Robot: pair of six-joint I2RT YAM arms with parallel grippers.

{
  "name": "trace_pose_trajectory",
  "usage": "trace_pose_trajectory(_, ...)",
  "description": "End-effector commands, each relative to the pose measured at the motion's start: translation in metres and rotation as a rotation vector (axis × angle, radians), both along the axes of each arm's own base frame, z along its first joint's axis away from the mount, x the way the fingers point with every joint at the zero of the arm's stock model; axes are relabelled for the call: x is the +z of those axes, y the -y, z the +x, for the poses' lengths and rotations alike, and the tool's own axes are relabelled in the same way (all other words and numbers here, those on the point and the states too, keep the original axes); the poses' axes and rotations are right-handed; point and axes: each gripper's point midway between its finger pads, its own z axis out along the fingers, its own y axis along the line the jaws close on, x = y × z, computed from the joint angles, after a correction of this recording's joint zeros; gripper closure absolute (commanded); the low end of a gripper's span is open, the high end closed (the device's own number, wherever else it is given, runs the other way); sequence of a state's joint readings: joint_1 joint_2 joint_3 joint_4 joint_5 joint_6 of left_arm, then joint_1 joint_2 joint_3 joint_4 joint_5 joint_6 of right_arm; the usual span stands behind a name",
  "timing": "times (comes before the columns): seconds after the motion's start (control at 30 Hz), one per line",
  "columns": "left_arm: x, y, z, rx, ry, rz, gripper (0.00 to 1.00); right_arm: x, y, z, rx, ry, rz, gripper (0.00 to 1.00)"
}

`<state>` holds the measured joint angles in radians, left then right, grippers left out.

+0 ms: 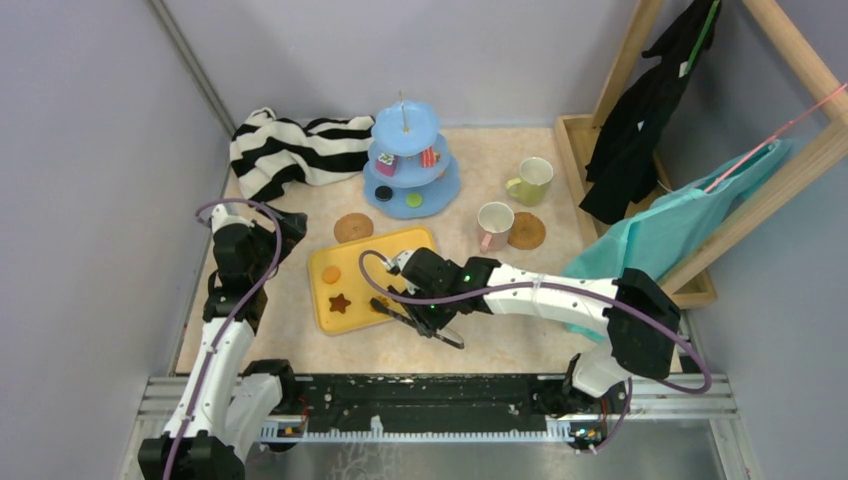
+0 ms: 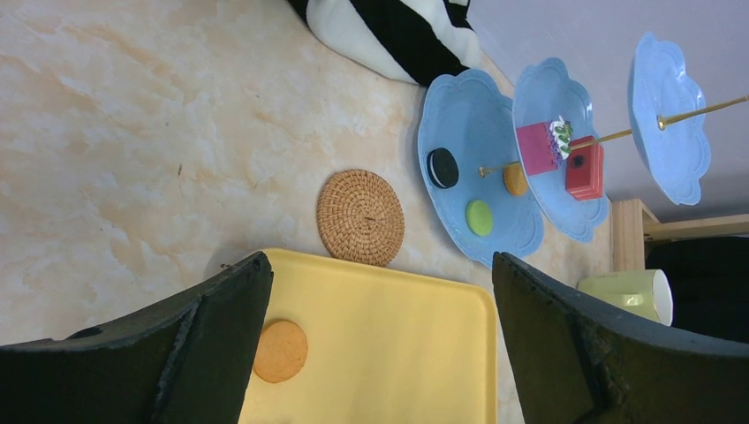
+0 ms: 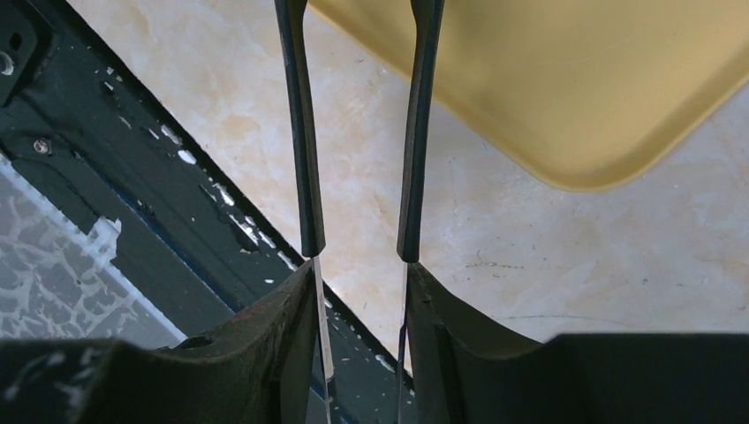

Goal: Serve the afternoon tea
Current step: Pick up the desert from the tray.

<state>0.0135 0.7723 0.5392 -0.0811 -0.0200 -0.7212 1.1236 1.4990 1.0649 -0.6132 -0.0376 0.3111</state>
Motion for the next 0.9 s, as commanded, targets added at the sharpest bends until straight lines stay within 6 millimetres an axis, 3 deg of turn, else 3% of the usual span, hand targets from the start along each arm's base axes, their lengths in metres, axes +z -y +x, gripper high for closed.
trace_pose_trajectory(0.0,0.001,0.001,0.002,-0.011,0.020,0.002,0.01,0.011,-0.014,-0.006,0.027,0.003,0.061,0.61)
trace_pose_trajectory(0.87,0.002,0.002,0.003,-0.014,0.025,-0.006,0.01,-0.003,-0.024,0.003,0.061,0.021,-0.072,0.61)
